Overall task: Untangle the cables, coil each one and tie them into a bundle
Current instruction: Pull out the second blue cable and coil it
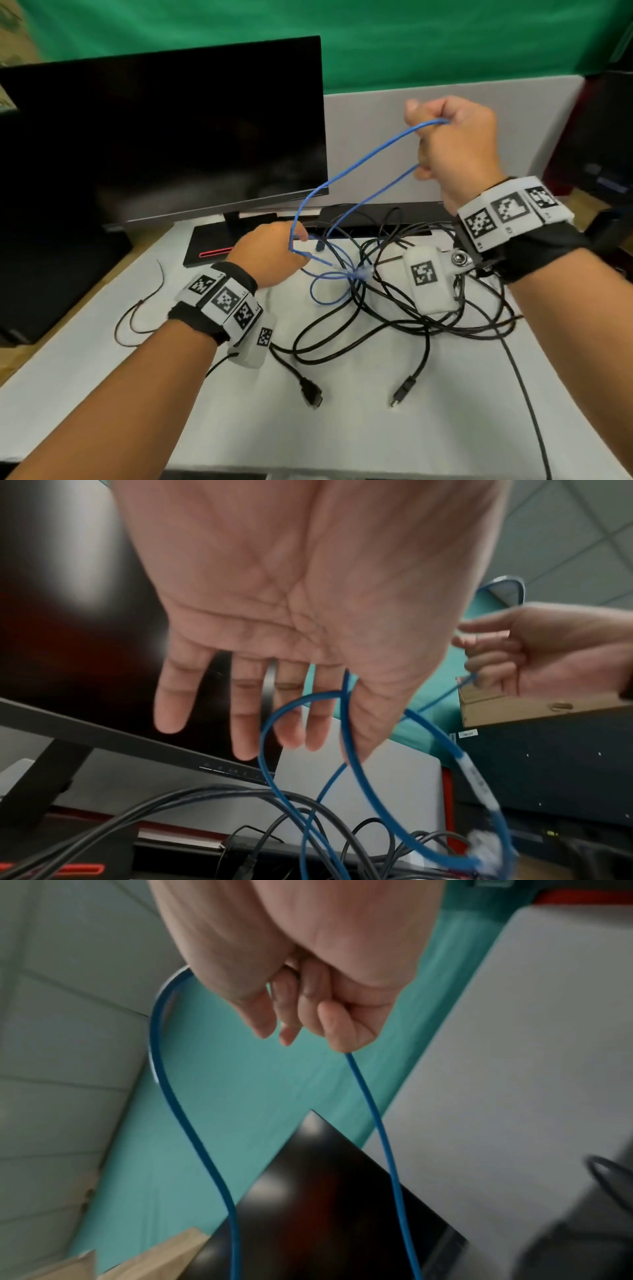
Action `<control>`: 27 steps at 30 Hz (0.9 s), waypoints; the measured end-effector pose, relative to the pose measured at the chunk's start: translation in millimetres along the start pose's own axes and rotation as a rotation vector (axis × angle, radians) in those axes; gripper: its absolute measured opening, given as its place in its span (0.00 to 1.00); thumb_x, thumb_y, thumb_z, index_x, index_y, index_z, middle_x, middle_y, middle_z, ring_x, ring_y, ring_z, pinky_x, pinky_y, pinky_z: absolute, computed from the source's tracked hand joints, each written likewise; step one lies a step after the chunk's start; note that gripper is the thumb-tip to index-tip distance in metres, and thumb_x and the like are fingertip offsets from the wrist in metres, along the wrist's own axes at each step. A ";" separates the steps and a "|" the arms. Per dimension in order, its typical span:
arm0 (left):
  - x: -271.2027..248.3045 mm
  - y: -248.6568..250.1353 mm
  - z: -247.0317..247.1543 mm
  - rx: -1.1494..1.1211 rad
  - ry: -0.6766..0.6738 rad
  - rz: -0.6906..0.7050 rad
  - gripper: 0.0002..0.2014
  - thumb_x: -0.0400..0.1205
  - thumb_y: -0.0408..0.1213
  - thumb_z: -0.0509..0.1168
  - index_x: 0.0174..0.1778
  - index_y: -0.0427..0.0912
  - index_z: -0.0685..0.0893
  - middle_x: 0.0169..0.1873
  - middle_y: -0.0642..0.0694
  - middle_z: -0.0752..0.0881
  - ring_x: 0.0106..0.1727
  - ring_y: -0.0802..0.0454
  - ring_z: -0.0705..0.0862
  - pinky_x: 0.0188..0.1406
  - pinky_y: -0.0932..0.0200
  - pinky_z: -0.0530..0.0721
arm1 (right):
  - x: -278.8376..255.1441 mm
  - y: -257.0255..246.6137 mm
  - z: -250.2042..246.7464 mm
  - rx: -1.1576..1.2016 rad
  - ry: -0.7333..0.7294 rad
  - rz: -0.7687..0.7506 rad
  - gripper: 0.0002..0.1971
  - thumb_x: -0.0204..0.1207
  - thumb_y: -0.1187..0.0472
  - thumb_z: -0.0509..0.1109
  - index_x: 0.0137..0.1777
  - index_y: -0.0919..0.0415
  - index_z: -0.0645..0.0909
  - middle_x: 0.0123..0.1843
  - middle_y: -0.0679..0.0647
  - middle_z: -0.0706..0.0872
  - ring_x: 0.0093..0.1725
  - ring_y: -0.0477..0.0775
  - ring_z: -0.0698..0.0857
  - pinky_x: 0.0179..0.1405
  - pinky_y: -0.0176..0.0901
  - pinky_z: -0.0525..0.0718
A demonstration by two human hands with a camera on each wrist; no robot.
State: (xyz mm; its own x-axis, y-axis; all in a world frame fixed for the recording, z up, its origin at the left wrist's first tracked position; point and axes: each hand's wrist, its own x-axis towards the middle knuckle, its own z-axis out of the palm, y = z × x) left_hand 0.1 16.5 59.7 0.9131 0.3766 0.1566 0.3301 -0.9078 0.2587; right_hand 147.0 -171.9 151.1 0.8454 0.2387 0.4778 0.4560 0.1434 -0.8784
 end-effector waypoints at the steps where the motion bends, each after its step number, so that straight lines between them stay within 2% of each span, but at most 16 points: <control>1: 2.5 -0.4 2.4 0.059 -0.017 -0.015 0.16 0.82 0.50 0.69 0.64 0.52 0.80 0.48 0.49 0.83 0.48 0.47 0.81 0.51 0.49 0.84 | -2.0 -8.5 -1.1 0.046 -0.008 -0.055 0.15 0.79 0.55 0.74 0.32 0.52 0.75 0.26 0.53 0.74 0.21 0.46 0.68 0.22 0.41 0.73; 4: 6.3 2.4 9.0 0.108 -0.055 -0.024 0.22 0.81 0.52 0.69 0.71 0.57 0.75 0.52 0.47 0.84 0.55 0.44 0.81 0.55 0.43 0.85 | -10.0 -29.6 -2.6 0.159 -0.079 -0.195 0.11 0.78 0.57 0.75 0.37 0.55 0.77 0.24 0.47 0.74 0.21 0.46 0.71 0.22 0.41 0.77; 7: 8.1 14.5 11.5 -0.116 -0.029 0.047 0.38 0.78 0.52 0.74 0.83 0.56 0.64 0.51 0.51 0.81 0.54 0.48 0.81 0.54 0.48 0.83 | -20.8 -43.5 -0.5 0.295 -0.214 -0.195 0.12 0.83 0.56 0.69 0.39 0.60 0.77 0.20 0.46 0.71 0.20 0.48 0.68 0.25 0.45 0.75; 8: 9.6 19.8 12.1 -0.168 -0.004 0.063 0.38 0.79 0.51 0.74 0.83 0.55 0.64 0.49 0.52 0.81 0.52 0.48 0.81 0.53 0.49 0.83 | -24.5 -47.0 0.4 0.353 -0.256 -0.168 0.13 0.85 0.54 0.67 0.40 0.61 0.77 0.19 0.47 0.70 0.20 0.50 0.67 0.26 0.46 0.75; 10: 16.3 29.2 14.7 -0.200 0.039 0.108 0.24 0.82 0.49 0.70 0.74 0.53 0.77 0.45 0.51 0.83 0.52 0.47 0.83 0.53 0.50 0.82 | -30.9 -52.8 0.9 0.456 -0.314 -0.120 0.16 0.87 0.52 0.61 0.42 0.62 0.78 0.20 0.50 0.69 0.23 0.53 0.67 0.28 0.46 0.75; 11: 18.8 34.0 14.8 -0.202 0.060 0.095 0.11 0.85 0.46 0.67 0.62 0.52 0.83 0.44 0.50 0.84 0.52 0.45 0.84 0.53 0.52 0.81 | -32.6 -54.8 0.2 0.490 -0.334 -0.117 0.17 0.88 0.51 0.59 0.43 0.62 0.79 0.22 0.51 0.71 0.24 0.54 0.69 0.29 0.45 0.76; 12: 22.1 36.3 13.7 -0.241 0.086 0.076 0.05 0.86 0.45 0.64 0.47 0.53 0.84 0.42 0.49 0.86 0.50 0.44 0.85 0.50 0.53 0.80 | -32.8 -55.8 -0.8 0.502 -0.351 -0.130 0.17 0.88 0.51 0.59 0.44 0.62 0.79 0.24 0.52 0.75 0.26 0.55 0.73 0.29 0.45 0.78; 13: 24.3 37.6 11.3 -0.282 0.131 0.046 0.12 0.87 0.44 0.62 0.38 0.52 0.82 0.39 0.47 0.87 0.47 0.43 0.86 0.47 0.53 0.80 | -32.4 -55.3 -2.2 0.489 -0.363 -0.157 0.16 0.87 0.50 0.61 0.45 0.61 0.80 0.28 0.54 0.80 0.29 0.55 0.78 0.30 0.45 0.80; 15: 29.1 36.0 3.8 -0.415 0.250 -0.005 0.18 0.88 0.45 0.61 0.31 0.51 0.81 0.32 0.47 0.86 0.39 0.45 0.86 0.43 0.51 0.82 | -28.8 -45.2 -4.6 0.334 -0.362 -0.194 0.12 0.81 0.49 0.68 0.50 0.58 0.81 0.41 0.55 0.87 0.40 0.53 0.86 0.34 0.47 0.85; 17: 28.9 35.2 -8.8 -0.429 0.375 0.029 0.19 0.87 0.43 0.60 0.28 0.51 0.81 0.26 0.51 0.84 0.31 0.55 0.83 0.38 0.53 0.81 | -24.3 -19.6 -5.9 0.023 -0.383 -0.098 0.20 0.73 0.47 0.75 0.61 0.56 0.80 0.55 0.52 0.86 0.52 0.49 0.87 0.42 0.47 0.89; 18: 29.6 34.4 -13.2 -0.429 0.413 0.056 0.19 0.87 0.42 0.60 0.27 0.50 0.81 0.25 0.51 0.83 0.30 0.57 0.82 0.38 0.53 0.82 | -23.1 -1.5 -6.1 -0.131 -0.423 0.009 0.26 0.72 0.48 0.77 0.68 0.56 0.77 0.62 0.51 0.84 0.56 0.49 0.87 0.46 0.49 0.90; 20: 28.8 37.3 -22.3 -0.471 0.435 0.075 0.19 0.87 0.39 0.60 0.30 0.44 0.84 0.27 0.45 0.86 0.36 0.47 0.86 0.44 0.47 0.85 | -27.1 34.6 -3.8 -0.301 -0.562 0.246 0.32 0.77 0.54 0.77 0.78 0.58 0.70 0.70 0.55 0.80 0.60 0.56 0.86 0.53 0.57 0.90; 23: 24.3 41.8 -32.5 -0.592 0.434 0.144 0.16 0.90 0.37 0.59 0.38 0.38 0.85 0.32 0.40 0.86 0.39 0.41 0.87 0.47 0.49 0.87 | -39.4 75.7 5.0 -0.455 -0.788 0.323 0.27 0.84 0.60 0.68 0.81 0.61 0.66 0.70 0.60 0.80 0.62 0.61 0.85 0.59 0.57 0.87; 24: 21.5 42.7 -34.8 -0.629 0.436 0.187 0.15 0.91 0.34 0.58 0.43 0.34 0.85 0.34 0.39 0.86 0.39 0.43 0.87 0.46 0.55 0.86 | -41.7 85.5 9.6 -0.462 -0.820 0.330 0.25 0.86 0.61 0.65 0.81 0.62 0.66 0.67 0.61 0.81 0.58 0.61 0.85 0.56 0.56 0.87; 26: 15.2 43.9 -38.3 -0.689 0.417 0.245 0.13 0.91 0.30 0.56 0.53 0.30 0.86 0.41 0.38 0.86 0.42 0.52 0.85 0.46 0.70 0.82 | -47.2 96.9 18.7 -0.353 -0.826 0.463 0.21 0.87 0.65 0.61 0.80 0.61 0.69 0.56 0.58 0.83 0.44 0.56 0.84 0.38 0.49 0.87; 27: 12.7 43.6 -39.2 -0.698 0.402 0.256 0.13 0.91 0.30 0.55 0.56 0.30 0.85 0.44 0.38 0.87 0.43 0.57 0.84 0.45 0.72 0.81 | -48.0 100.6 22.3 -0.294 -0.823 0.538 0.20 0.87 0.67 0.60 0.78 0.60 0.72 0.53 0.58 0.84 0.39 0.54 0.82 0.30 0.44 0.84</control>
State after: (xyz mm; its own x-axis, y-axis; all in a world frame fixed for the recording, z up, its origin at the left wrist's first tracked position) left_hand 16.7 -11.1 110.4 0.7414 0.3315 0.5835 -0.2197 -0.7017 0.6778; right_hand 146.1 -147.6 40.1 0.5560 0.8024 -0.2167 0.2168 -0.3917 -0.8942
